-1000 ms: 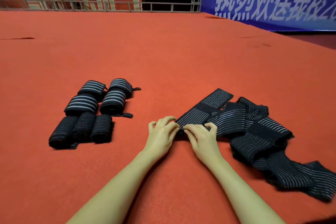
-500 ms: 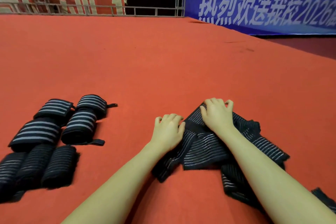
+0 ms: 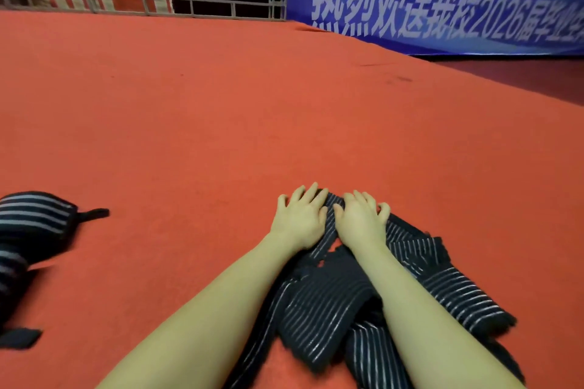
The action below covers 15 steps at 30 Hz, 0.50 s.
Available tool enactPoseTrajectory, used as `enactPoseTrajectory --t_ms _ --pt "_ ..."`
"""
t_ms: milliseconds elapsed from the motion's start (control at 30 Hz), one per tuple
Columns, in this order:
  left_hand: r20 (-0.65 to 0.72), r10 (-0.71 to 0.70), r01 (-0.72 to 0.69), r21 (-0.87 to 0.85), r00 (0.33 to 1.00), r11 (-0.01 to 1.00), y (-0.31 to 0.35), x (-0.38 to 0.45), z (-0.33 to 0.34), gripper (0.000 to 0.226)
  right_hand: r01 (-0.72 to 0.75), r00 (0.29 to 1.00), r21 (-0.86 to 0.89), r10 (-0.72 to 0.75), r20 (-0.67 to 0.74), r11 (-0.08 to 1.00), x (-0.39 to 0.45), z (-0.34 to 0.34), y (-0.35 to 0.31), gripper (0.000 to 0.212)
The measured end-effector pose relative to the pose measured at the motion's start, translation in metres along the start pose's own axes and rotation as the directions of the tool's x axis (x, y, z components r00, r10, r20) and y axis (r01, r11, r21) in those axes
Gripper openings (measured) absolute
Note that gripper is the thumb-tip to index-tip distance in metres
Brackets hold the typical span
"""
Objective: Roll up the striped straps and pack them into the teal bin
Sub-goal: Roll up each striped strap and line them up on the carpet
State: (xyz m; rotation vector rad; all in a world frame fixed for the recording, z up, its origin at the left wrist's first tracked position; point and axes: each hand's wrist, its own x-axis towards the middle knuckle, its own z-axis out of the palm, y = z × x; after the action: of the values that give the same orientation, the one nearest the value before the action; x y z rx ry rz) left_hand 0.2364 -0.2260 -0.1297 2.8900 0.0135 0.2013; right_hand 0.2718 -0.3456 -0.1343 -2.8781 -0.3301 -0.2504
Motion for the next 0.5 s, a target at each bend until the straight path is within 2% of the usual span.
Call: enactPoseTrajectory --t_ms 100,167,233,300,400,500 --pt "0.014 0.016 -0.016 -0.041 1.000 0.999 -0.005 0.022 0.008 0.043 0.019 0.997 0.104 -0.011 -0.078 0.994 0.004 -0.003 0.002 0.022" --pt "-0.064 0.025 -0.031 -0.103 0.998 0.994 -0.006 0.030 0.015 0.031 0.030 0.996 0.156 -0.016 -0.089 0.987 0.004 -0.003 0.006 0.011" --pt "-0.165 0.016 -0.039 -0.135 0.986 0.990 -0.005 0.030 0.020 0.021 0.050 0.994 0.183 -0.032 -0.104 0.982 0.001 -0.002 0.009 0.011" --pt "-0.213 0.012 -0.049 -0.169 0.977 0.984 0.000 0.030 0.022 0.018 0.091 0.983 0.200 -0.056 -0.175 0.976 0.001 -0.003 0.016 0.012" --pt "-0.261 -0.037 -0.034 -0.262 0.965 0.964 0.001 0.019 0.013 0.016 0.202 0.959 0.282 -0.130 -0.251 0.938 0.000 -0.010 0.021 0.010" --pt "-0.354 -0.052 -0.051 -0.276 0.934 0.960 -0.010 -0.006 -0.005 0.013 0.373 0.919 0.376 -0.281 -0.278 0.848 -0.006 -0.020 0.016 0.010"
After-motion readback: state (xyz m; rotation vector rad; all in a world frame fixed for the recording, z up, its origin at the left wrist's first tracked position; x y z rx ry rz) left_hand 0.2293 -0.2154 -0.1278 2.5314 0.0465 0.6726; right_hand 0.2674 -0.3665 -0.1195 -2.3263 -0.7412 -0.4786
